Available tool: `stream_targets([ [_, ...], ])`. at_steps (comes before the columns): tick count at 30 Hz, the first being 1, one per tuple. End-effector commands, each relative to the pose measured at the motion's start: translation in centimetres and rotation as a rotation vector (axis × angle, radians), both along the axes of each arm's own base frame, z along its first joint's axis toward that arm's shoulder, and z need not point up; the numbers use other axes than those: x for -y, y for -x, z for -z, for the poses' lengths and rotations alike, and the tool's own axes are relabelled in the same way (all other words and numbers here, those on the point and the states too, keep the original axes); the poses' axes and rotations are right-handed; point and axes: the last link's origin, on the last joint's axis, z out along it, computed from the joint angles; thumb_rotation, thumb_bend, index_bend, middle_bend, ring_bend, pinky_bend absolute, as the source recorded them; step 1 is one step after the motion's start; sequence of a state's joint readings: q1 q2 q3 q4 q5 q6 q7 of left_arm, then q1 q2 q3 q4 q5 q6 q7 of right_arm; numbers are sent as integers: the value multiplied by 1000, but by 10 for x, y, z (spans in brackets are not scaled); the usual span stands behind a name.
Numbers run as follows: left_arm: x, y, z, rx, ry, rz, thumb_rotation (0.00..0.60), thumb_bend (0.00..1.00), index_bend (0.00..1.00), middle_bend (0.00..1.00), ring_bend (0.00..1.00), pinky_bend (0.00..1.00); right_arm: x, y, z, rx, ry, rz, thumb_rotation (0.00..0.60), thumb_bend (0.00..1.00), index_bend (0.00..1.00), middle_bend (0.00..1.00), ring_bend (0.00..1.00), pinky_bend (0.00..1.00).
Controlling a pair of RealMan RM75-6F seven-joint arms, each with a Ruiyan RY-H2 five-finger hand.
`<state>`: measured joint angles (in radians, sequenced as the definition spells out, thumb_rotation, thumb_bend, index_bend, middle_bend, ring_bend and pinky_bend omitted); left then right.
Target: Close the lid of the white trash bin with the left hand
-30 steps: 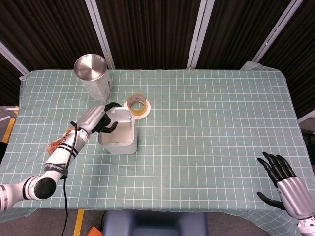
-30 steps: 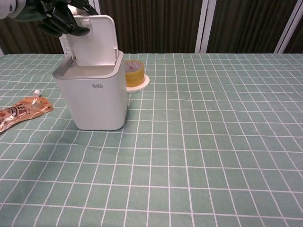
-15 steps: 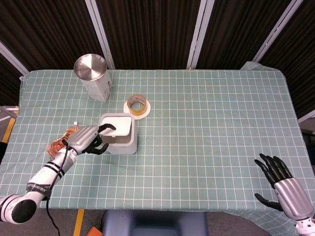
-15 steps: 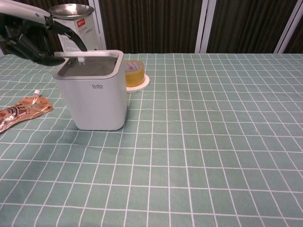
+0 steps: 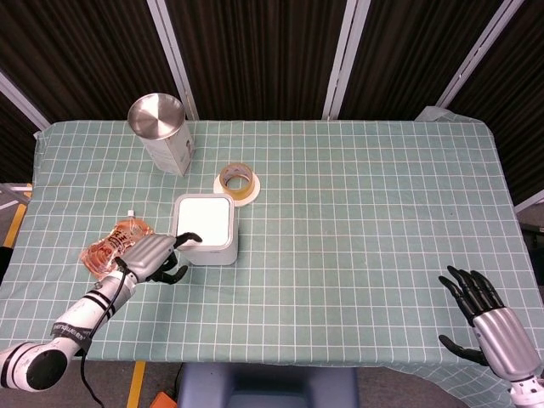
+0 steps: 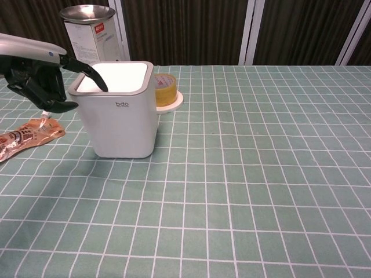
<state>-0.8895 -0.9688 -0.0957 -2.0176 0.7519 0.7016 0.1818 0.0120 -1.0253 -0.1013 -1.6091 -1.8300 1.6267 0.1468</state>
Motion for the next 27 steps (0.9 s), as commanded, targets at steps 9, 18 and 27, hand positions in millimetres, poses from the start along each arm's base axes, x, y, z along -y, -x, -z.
stream_targets([
  [9,86,6,-71,135,-414,283,600,495,109,976,947,1000,-2,-1,1,-4,-10,3,600,267,0,0,0,0],
  [18,184,116,-53,77,-726,388,600,462,141,94,18,52,-1,-2,7,-23,-23,13,600,267,0,0,0,0],
  [27,189,153,-39,-50,-677,268,600,438,136,0,0,0,-2,-3,12,-29,-34,20,600,267,0,0,0,0],
])
